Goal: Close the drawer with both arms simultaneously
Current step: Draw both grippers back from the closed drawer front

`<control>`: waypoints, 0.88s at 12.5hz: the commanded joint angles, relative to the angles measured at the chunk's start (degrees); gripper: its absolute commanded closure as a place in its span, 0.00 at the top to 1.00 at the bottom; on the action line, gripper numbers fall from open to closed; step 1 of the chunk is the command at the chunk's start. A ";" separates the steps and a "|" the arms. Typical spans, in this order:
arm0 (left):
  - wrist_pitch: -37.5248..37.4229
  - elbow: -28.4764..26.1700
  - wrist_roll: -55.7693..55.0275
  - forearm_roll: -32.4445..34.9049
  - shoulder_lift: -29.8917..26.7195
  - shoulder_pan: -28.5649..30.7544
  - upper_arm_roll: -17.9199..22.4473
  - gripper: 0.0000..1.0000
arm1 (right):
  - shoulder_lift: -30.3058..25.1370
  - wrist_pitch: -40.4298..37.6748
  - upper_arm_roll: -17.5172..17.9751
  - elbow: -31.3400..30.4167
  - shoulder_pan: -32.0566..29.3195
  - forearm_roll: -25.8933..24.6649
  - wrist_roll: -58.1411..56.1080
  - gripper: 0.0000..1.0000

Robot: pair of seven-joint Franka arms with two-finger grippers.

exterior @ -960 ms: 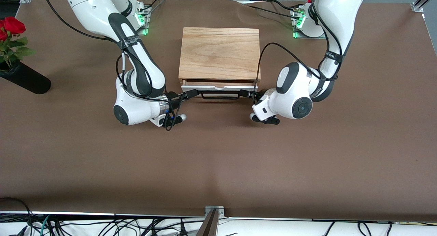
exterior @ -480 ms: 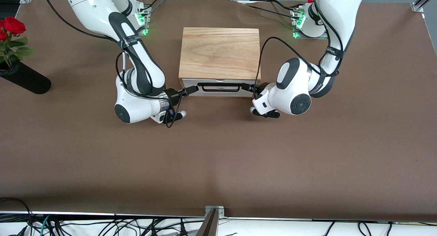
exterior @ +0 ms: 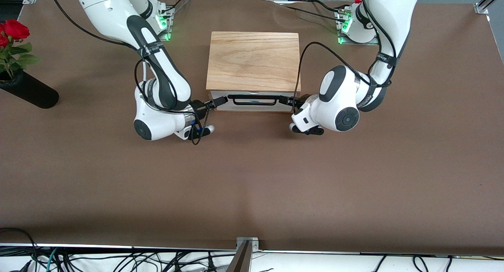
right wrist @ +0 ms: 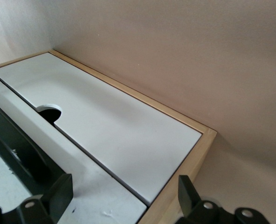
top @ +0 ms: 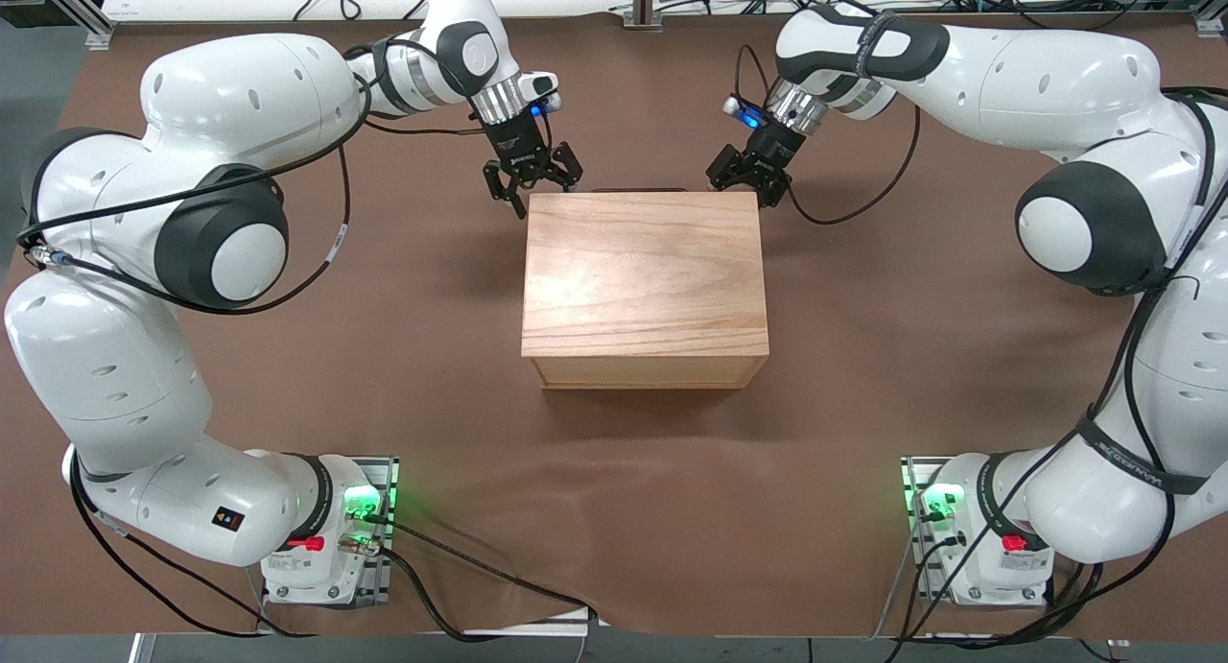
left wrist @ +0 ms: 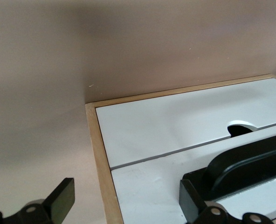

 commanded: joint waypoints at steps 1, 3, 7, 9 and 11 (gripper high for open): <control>-2.30 -3.61 0.46 -1.64 -3.58 -0.28 -0.31 1.00 | -2.12 0.44 -0.22 -1.70 0.35 0.46 -1.23 1.00; -2.30 -3.35 0.46 -1.64 -3.49 -0.19 -0.31 1.00 | -2.12 0.35 -0.31 -0.39 -0.08 0.46 -1.23 1.00; -2.30 1.02 0.72 1.60 -3.23 1.12 0.39 1.00 | -1.77 0.09 -0.75 6.29 -3.24 0.55 -0.35 1.00; -2.04 4.99 0.63 4.59 -2.53 2.79 0.39 1.00 | -1.86 0.18 -0.83 8.58 -5.17 0.64 -0.09 1.00; -1.95 8.50 0.63 6.61 -1.56 4.55 0.57 1.00 | -1.95 0.09 -0.83 11.30 -9.55 0.20 -0.78 1.00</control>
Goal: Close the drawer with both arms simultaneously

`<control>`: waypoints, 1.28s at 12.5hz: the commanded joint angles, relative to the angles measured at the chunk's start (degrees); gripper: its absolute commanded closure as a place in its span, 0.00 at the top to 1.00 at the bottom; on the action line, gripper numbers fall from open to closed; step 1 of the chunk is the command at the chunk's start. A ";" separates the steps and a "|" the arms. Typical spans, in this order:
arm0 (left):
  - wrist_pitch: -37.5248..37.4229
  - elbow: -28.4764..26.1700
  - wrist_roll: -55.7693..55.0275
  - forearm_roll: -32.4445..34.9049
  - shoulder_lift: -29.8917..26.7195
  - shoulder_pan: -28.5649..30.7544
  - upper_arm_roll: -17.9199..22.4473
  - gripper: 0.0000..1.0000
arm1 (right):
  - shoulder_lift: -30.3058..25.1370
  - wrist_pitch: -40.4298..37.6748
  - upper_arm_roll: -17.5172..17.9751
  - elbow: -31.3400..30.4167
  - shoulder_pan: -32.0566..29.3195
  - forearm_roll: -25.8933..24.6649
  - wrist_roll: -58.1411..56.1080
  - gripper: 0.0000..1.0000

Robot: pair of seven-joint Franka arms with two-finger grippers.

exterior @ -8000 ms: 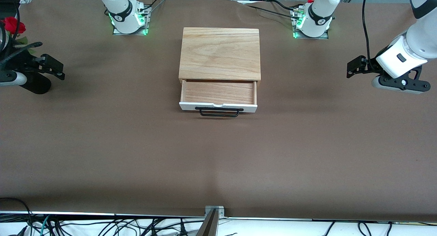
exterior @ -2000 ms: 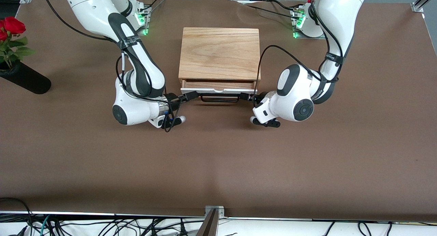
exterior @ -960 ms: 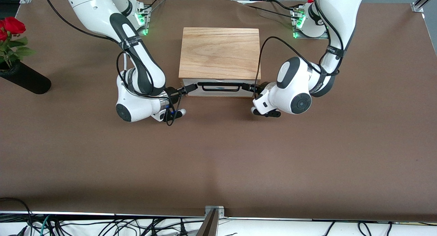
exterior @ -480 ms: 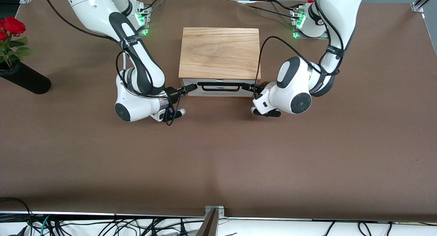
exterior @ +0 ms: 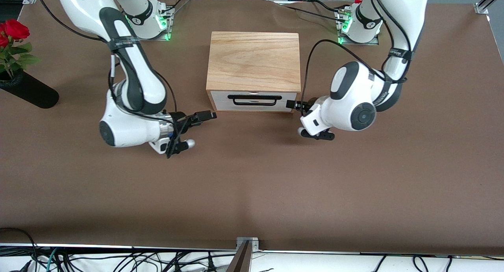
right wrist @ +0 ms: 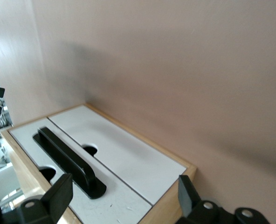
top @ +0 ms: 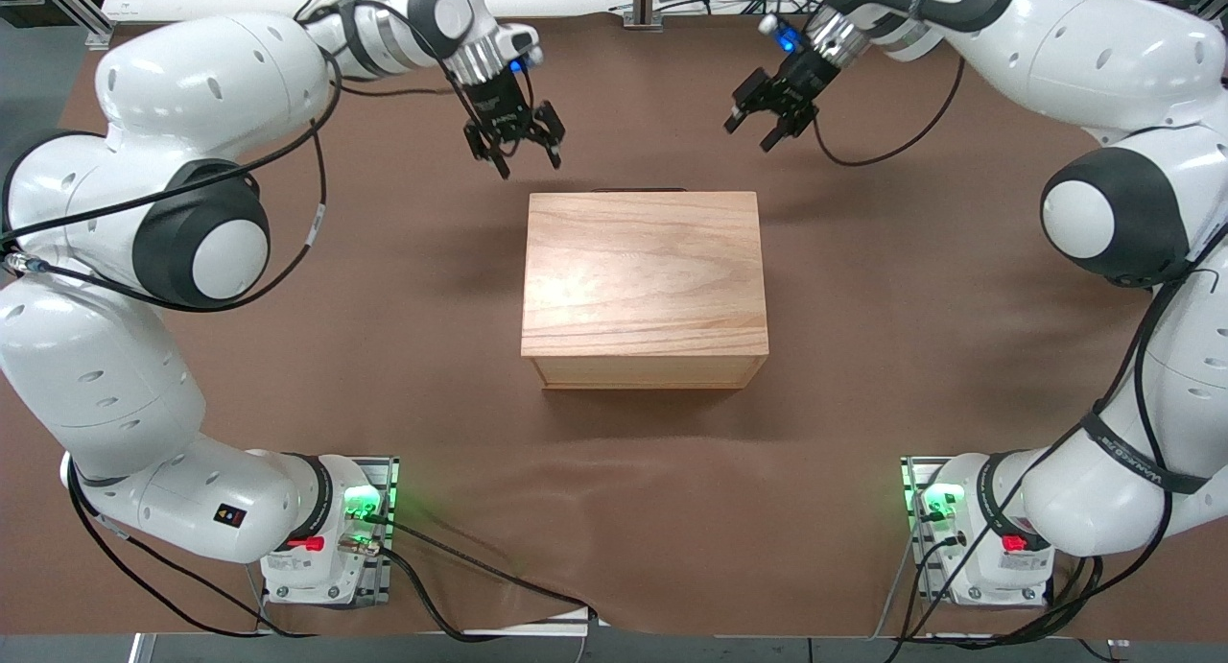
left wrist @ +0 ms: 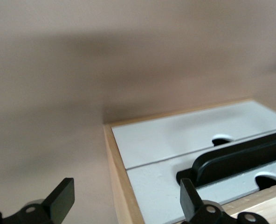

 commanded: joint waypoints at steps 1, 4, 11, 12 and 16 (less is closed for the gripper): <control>-1.39 4.79 0.48 5.42 0.70 2.42 0.01 1.00 | -0.50 -0.89 0.51 3.88 -5.92 -0.93 -0.77 1.00; -1.38 9.28 0.40 13.26 0.35 5.23 0.10 1.00 | -6.72 -1.85 -1.24 4.95 -6.56 -23.70 -0.51 1.00; -4.62 12.28 0.22 24.69 -5.26 9.02 0.19 1.00 | -17.64 -9.31 -2.29 4.95 -6.65 -42.16 -1.04 1.00; -6.99 12.28 0.22 24.70 -6.67 9.11 0.62 1.00 | -19.12 -10.46 -3.69 5.04 -6.65 -41.99 -0.86 1.00; -11.40 11.58 2.67 24.88 -13.79 14.10 0.72 1.00 | -25.98 -11.95 -7.12 1.98 -6.65 -42.34 0.02 1.00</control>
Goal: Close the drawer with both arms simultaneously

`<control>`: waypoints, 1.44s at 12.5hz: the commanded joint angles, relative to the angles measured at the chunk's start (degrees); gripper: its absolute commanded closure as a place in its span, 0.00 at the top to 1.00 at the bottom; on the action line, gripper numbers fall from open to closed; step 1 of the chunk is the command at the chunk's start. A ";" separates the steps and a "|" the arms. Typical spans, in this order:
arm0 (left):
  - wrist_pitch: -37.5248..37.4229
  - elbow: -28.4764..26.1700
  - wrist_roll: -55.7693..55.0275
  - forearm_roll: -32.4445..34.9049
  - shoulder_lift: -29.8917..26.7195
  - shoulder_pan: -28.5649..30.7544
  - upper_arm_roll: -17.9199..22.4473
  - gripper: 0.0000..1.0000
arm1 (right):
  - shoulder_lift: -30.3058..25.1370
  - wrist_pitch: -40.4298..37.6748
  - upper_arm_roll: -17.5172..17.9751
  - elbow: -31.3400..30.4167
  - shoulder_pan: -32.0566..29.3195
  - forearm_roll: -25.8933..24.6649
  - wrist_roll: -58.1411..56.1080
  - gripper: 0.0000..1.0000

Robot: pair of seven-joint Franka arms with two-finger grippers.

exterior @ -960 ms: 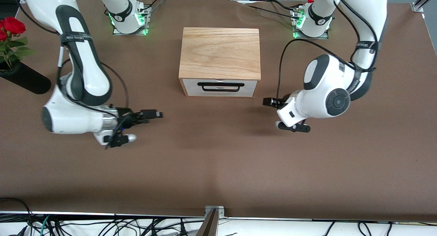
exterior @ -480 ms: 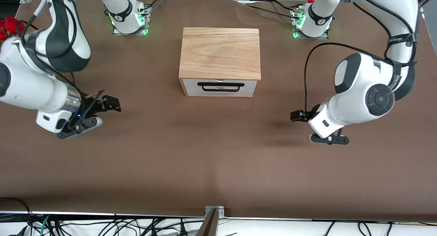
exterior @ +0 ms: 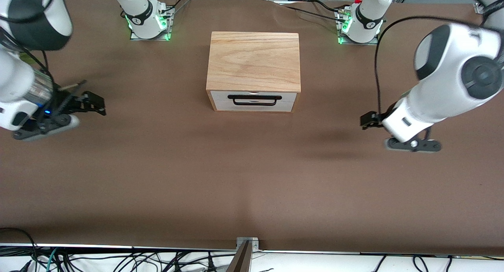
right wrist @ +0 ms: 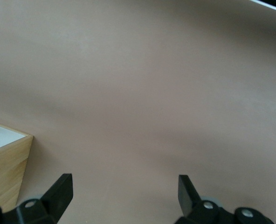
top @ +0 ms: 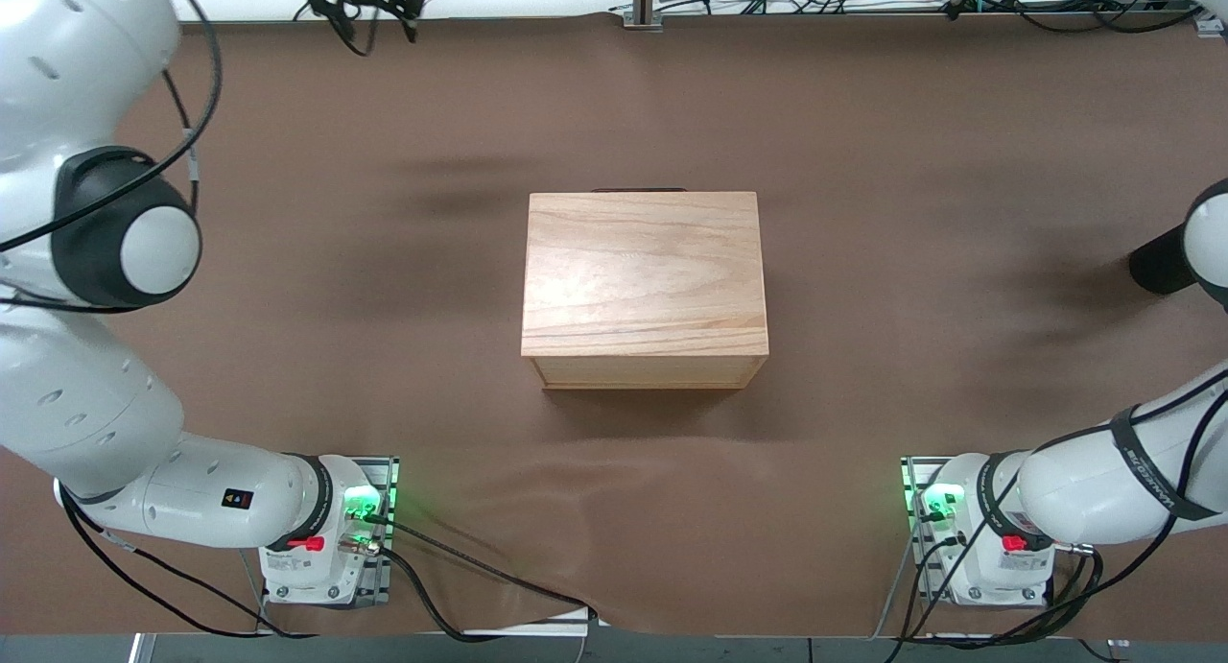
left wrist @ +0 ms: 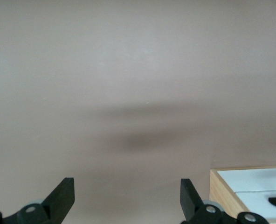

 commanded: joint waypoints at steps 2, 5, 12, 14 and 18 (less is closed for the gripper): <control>-2.48 -2.45 3.86 1.15 -6.27 3.45 -0.18 1.00 | -8.85 -0.59 -2.55 -8.35 0.33 -1.07 0.80 1.00; 1.19 -7.26 3.26 0.98 -10.31 2.48 2.12 1.00 | -11.77 0.03 -2.91 -11.72 0.33 -1.25 0.98 1.00; -0.02 -12.56 3.69 1.94 -16.21 8.73 -2.28 1.00 | -11.25 -0.50 -2.56 -9.26 0.68 -2.92 2.03 1.00; -2.29 -11.86 3.87 2.21 -15.95 8.72 -2.63 1.00 | -11.25 -0.50 -2.39 -9.08 0.77 -2.92 2.03 1.00; -3.10 -11.51 3.96 2.29 -15.69 8.55 -2.81 1.00 | -11.25 -0.50 -2.56 -9.00 0.77 -2.83 2.03 1.00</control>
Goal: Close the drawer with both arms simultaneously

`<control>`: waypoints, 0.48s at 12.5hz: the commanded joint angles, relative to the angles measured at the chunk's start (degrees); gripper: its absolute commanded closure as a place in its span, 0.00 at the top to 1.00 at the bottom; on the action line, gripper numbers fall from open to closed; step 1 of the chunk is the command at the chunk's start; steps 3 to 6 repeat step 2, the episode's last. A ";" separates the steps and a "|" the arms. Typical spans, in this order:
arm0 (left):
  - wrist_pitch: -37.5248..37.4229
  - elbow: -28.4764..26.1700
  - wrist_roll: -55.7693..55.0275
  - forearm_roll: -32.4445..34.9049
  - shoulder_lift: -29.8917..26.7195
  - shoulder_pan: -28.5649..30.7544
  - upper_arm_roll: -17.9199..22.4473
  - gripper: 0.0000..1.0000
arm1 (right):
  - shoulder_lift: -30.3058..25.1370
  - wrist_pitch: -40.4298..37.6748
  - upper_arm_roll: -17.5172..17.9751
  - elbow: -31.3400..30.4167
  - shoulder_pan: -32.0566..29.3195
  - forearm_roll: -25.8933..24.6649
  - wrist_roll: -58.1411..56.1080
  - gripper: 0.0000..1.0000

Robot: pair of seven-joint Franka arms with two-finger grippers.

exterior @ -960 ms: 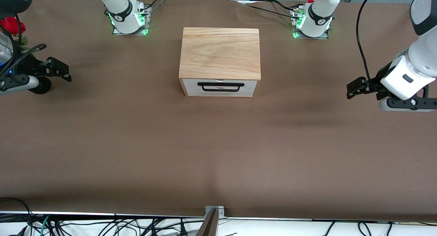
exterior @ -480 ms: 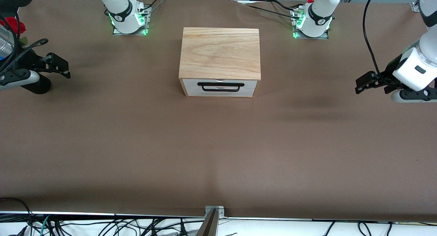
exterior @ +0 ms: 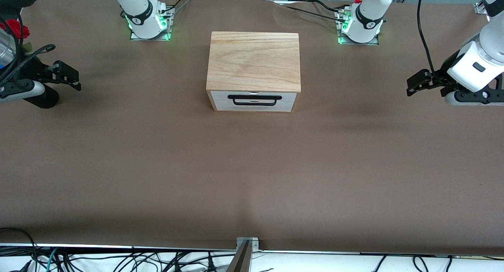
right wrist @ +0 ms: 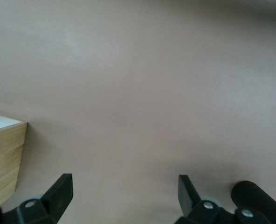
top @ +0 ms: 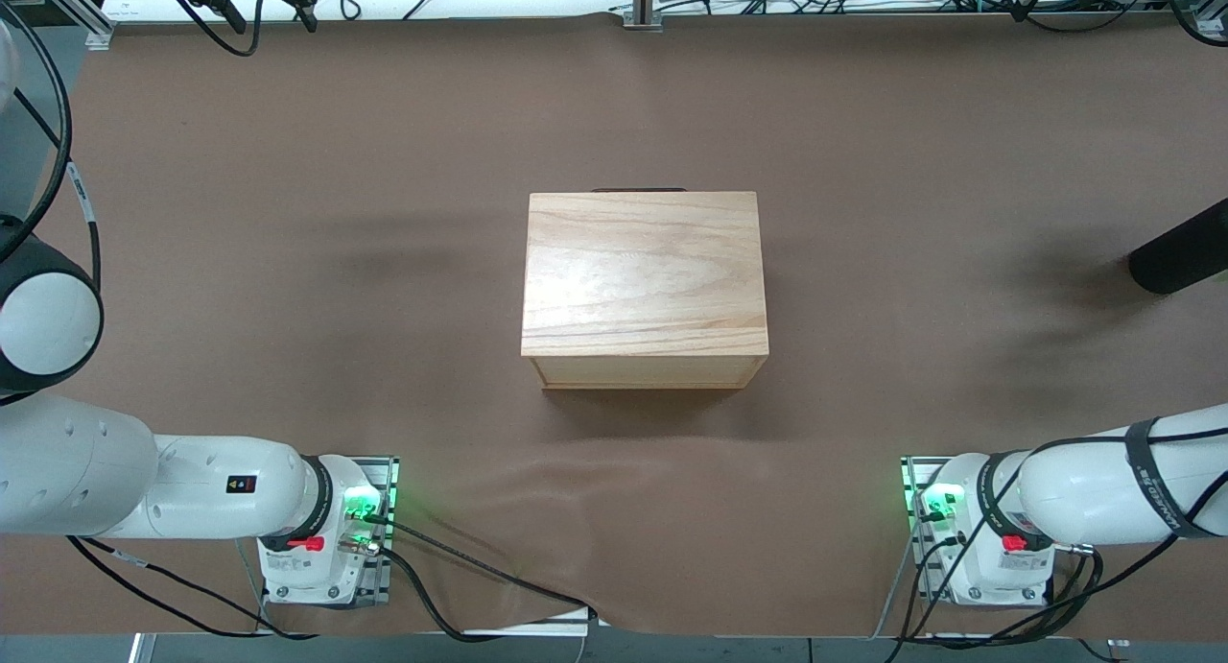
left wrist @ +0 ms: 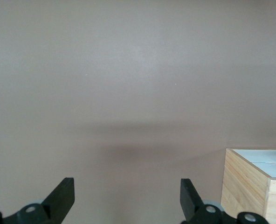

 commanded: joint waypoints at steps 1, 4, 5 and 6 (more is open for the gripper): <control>-0.51 -0.22 1.01 1.85 -0.75 0.69 -1.05 1.00 | -1.03 -0.06 -0.08 -0.14 0.29 -0.73 0.85 1.00; -0.51 -0.13 1.10 1.85 -0.67 0.60 -1.05 1.00 | -1.12 -0.15 -0.08 -0.14 0.29 -0.73 0.85 1.00; -0.51 -0.13 1.10 1.85 -0.67 0.60 -1.05 1.00 | -1.12 -0.15 -0.08 -0.14 0.29 -0.73 0.85 1.00; -0.51 -0.13 1.10 1.85 -0.67 0.60 -1.05 1.00 | -1.12 -0.15 -0.08 -0.14 0.29 -0.73 0.85 1.00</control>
